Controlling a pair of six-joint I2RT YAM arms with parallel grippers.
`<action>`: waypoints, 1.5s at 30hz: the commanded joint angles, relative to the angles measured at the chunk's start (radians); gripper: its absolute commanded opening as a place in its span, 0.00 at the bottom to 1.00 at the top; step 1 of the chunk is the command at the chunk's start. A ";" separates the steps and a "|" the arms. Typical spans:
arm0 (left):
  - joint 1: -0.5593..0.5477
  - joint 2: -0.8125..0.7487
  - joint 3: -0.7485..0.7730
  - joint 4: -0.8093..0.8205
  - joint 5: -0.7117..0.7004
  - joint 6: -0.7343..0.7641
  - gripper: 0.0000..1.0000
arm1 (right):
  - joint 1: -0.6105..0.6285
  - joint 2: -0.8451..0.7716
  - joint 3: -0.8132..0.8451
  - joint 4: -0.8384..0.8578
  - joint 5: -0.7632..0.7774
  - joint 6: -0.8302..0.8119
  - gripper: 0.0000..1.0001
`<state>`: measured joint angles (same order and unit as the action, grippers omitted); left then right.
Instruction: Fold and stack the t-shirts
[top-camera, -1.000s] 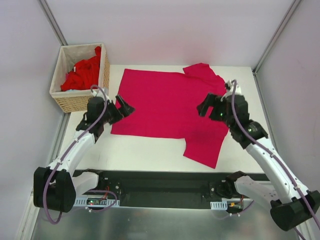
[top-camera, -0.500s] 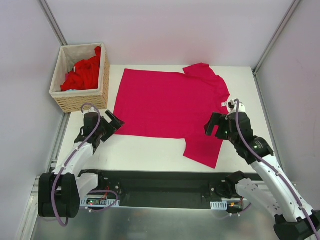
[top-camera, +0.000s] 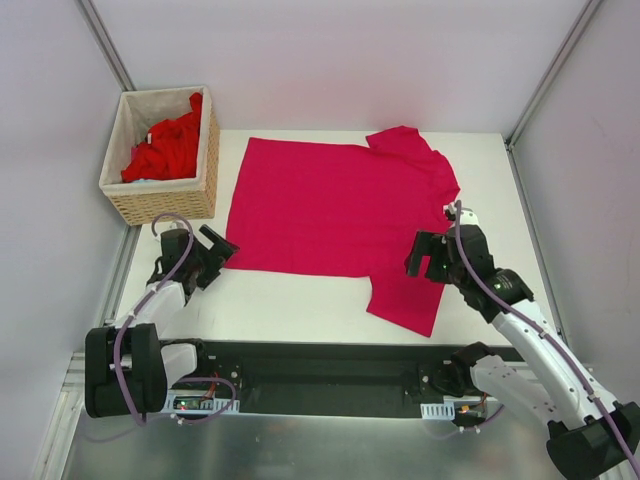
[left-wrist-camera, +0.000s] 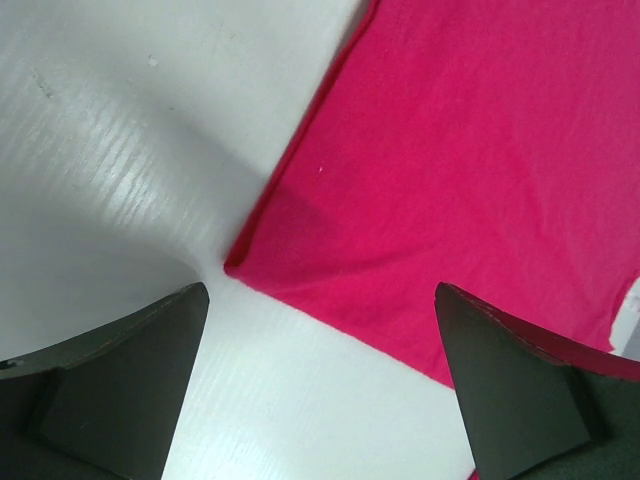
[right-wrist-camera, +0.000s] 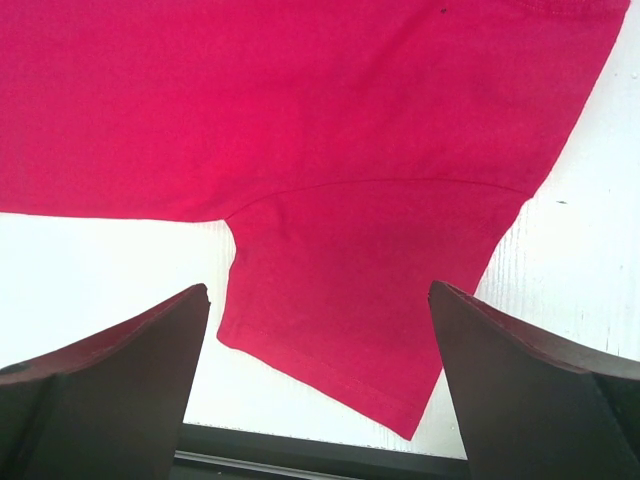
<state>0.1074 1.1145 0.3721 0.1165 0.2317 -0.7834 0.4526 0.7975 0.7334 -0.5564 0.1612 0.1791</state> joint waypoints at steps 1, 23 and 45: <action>0.012 0.063 -0.022 0.071 0.020 -0.033 0.99 | 0.005 0.006 -0.002 0.038 -0.005 -0.001 0.96; 0.064 0.088 -0.133 0.130 0.038 -0.060 0.23 | 0.005 0.025 0.004 0.026 0.003 0.016 0.96; 0.075 -0.025 -0.110 0.095 0.012 -0.065 0.00 | -0.064 -0.070 -0.127 -0.063 0.029 0.114 0.97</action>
<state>0.1722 1.1564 0.2653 0.2668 0.2768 -0.8639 0.4332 0.7666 0.6437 -0.5797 0.1898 0.2317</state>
